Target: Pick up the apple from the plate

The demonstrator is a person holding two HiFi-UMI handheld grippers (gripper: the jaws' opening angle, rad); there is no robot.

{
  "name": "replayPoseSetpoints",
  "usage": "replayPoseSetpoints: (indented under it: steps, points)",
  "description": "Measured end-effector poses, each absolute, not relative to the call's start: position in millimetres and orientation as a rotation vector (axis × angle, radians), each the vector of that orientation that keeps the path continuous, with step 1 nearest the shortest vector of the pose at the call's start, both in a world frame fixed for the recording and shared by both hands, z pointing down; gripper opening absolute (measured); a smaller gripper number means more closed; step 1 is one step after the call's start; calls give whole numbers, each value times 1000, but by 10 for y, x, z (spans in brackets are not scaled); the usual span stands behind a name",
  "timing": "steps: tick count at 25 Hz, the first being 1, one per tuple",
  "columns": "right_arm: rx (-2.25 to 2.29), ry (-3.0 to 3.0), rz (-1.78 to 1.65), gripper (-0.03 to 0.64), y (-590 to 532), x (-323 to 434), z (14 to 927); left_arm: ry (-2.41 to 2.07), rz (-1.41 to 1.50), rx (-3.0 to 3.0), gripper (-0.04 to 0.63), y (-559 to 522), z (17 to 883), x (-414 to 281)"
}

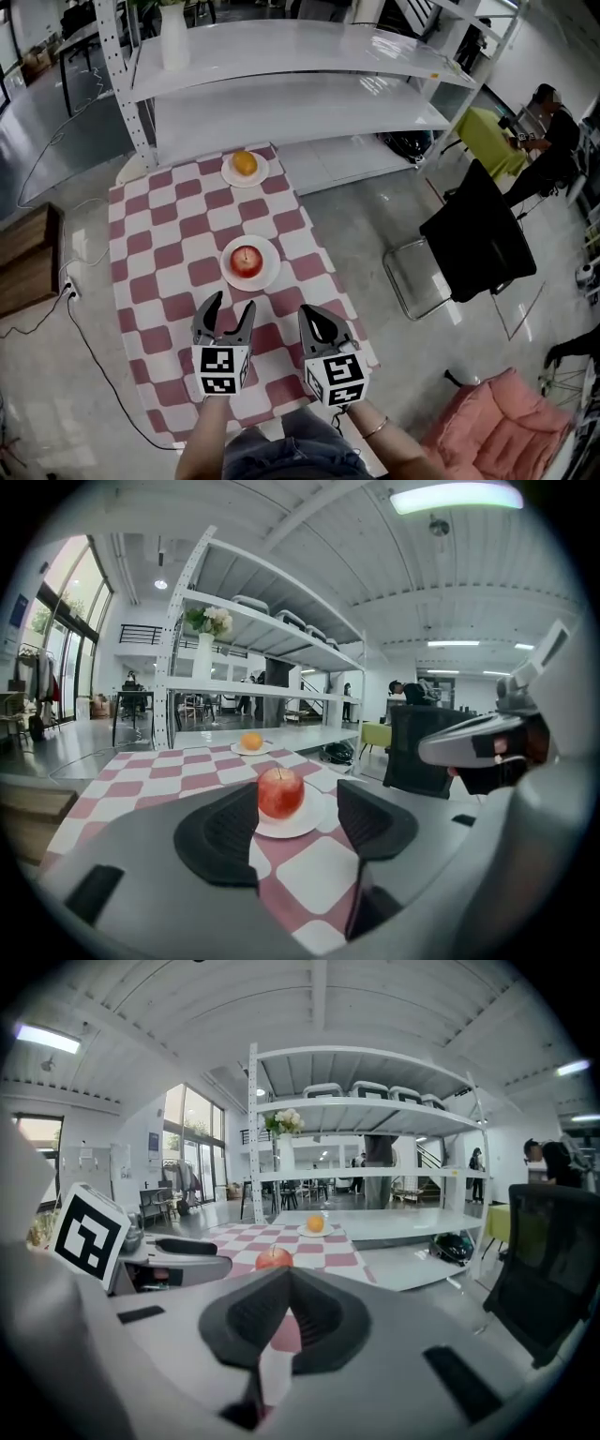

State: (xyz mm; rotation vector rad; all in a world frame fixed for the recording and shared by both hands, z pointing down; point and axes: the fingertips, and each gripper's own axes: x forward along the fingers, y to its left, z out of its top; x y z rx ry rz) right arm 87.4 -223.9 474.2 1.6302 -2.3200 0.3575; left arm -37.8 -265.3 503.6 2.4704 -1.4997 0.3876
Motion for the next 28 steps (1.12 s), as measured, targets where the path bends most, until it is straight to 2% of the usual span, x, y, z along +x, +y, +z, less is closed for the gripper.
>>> replayPoseSetpoints:
  steps: [23, 28]
  points:
    - [1445, -2372, 450, 9, -3129, 1063, 5204, -1608, 552, 2330, 390, -3565, 5673, -125]
    - [1443, -2361, 464, 9, -3213, 1104, 5255, -1597, 584, 2326, 399, -3723, 5743, -72]
